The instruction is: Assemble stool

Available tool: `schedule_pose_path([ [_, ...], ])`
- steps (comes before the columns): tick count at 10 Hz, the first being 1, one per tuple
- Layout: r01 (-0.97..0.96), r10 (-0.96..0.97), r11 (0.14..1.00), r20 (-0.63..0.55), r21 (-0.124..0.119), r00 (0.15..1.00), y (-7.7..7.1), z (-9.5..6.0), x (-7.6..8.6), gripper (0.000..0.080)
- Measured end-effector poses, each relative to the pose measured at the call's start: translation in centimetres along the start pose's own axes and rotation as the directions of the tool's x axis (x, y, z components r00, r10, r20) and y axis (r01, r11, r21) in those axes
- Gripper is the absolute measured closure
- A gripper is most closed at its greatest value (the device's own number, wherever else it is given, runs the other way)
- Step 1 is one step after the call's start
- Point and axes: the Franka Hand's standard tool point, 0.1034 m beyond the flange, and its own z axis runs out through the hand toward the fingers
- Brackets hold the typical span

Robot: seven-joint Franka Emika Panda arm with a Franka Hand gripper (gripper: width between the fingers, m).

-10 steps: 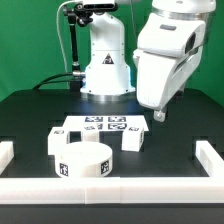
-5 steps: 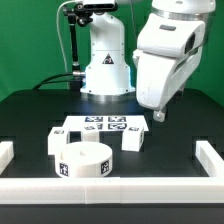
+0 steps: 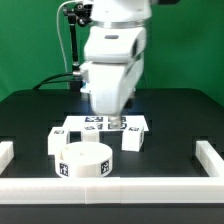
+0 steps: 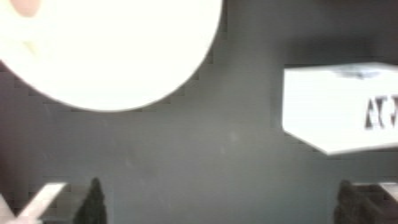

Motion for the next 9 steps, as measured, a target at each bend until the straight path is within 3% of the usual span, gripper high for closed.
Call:
schedule_pose_path([
  [3,-0.009,0.009,1.0,0.002,0.001,1.0,0.0,0.0,-0.1,0.015],
  [4,-0.018,0.017,1.0,-0.004,-0.012,1.0,0.2,0.0,-0.3,0.015],
  [5,-0.052,0.05,0.996,-0.027,-0.073,0.998,0.7,0.1,-1.4,0.015],
  [7,-0.097,0.088,0.984,-0.061,-0.15,0.994,0.6,0.7,-4.4,0.015],
  [8,-0.107,0.099,0.983,-0.06,-0.149,0.993,0.4,1.1,-5.1,0.015],
  [9,-0.104,0.096,0.983,-0.059,-0.149,0.994,0.4,1.0,-4.8,0.015],
])
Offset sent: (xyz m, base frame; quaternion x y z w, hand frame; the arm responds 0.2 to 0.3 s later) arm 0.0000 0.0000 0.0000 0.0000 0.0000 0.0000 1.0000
